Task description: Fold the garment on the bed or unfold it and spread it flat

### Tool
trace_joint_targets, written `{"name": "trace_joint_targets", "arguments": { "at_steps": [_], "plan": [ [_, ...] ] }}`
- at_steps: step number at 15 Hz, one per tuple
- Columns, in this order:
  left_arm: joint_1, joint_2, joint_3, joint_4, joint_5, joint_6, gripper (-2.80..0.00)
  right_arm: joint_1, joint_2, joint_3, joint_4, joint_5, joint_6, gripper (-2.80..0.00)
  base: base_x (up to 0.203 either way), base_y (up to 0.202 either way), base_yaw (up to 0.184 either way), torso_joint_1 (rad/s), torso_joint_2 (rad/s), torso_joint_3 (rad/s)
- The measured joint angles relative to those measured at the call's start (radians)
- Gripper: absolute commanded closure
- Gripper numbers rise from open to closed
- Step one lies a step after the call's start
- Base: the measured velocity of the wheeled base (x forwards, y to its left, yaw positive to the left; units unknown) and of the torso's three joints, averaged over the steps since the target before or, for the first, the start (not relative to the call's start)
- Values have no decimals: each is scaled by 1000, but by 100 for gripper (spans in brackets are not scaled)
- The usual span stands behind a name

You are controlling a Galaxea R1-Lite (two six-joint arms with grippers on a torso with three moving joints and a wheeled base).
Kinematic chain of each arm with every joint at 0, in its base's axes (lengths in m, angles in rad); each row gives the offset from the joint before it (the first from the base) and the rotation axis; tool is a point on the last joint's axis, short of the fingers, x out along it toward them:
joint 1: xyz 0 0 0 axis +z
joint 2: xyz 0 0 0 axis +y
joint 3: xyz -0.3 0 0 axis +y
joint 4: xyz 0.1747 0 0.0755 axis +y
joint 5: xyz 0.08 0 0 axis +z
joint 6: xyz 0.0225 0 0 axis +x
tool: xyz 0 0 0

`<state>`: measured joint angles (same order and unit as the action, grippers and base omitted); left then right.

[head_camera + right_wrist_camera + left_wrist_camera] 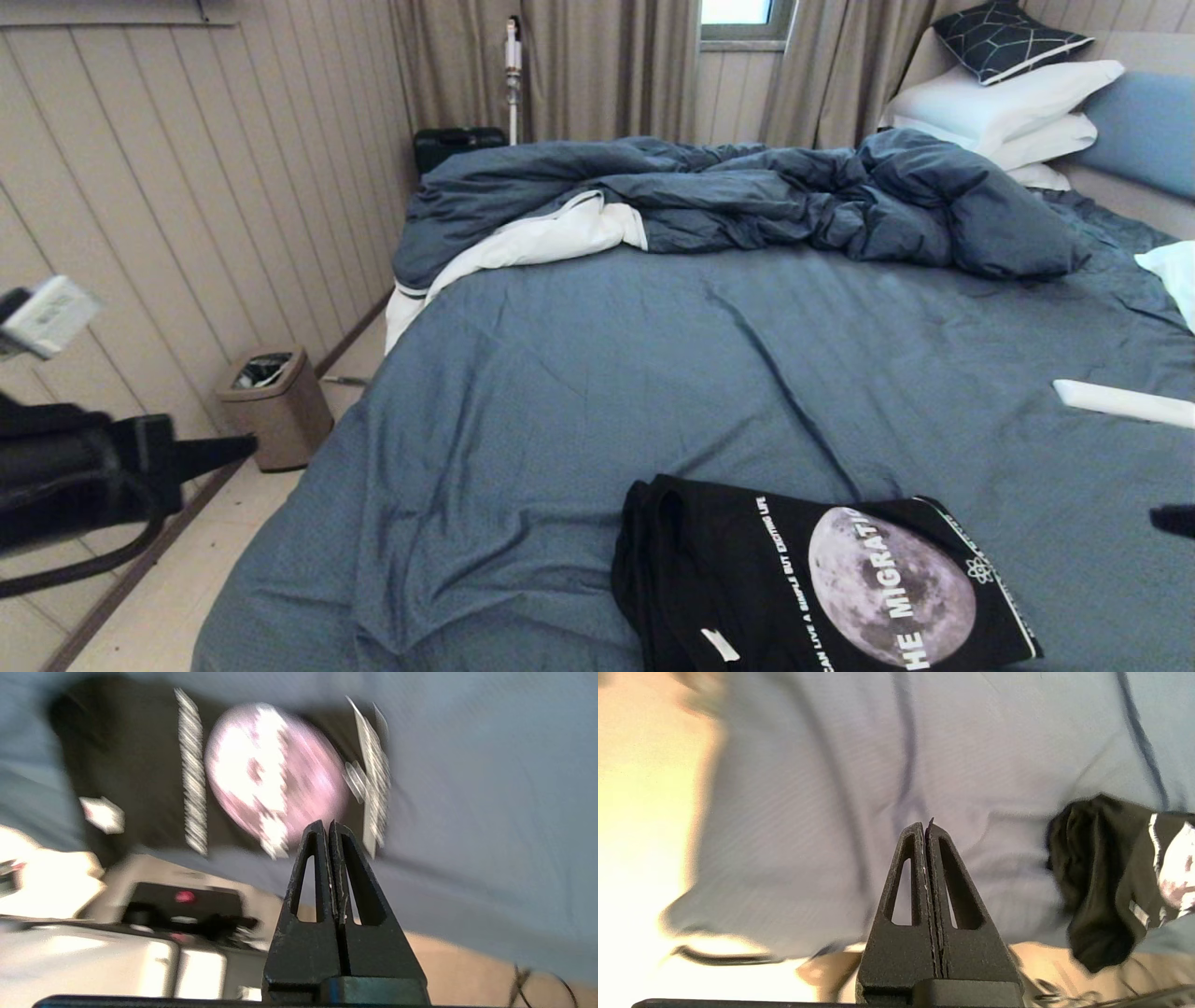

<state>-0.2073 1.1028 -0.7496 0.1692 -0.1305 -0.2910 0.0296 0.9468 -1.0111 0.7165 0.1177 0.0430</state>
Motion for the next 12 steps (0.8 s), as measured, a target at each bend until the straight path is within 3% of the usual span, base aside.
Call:
{"name": "trace_joint_targets", "arguments": {
  "at_steps": [3, 6, 8, 9, 12],
  "plan": [
    [31, -288, 81, 167, 150, 25, 0, -63, -206, 196, -20, -25, -64, 0, 0, 0, 0, 0, 0, 0],
    [44, -524, 202, 267, 291, 57, 0, -51, -357, 371, -77, -26, -74, 0, 0, 0, 0, 0, 0, 0],
    [64, -658, 287, 313, 364, 127, 0, -35, -491, 498, -121, -29, -77, 0, 0, 0, 0, 0, 0, 0],
    [75, -703, 314, 331, 391, 160, 0, -25, -551, 557, -142, -31, -78, 0, 0, 0, 0, 0, 0, 0],
    [82, -766, 335, 331, 397, 167, 0, -12, -641, 616, -163, -33, -80, 0, 0, 0, 0, 0, 0, 0]
  ]
}}
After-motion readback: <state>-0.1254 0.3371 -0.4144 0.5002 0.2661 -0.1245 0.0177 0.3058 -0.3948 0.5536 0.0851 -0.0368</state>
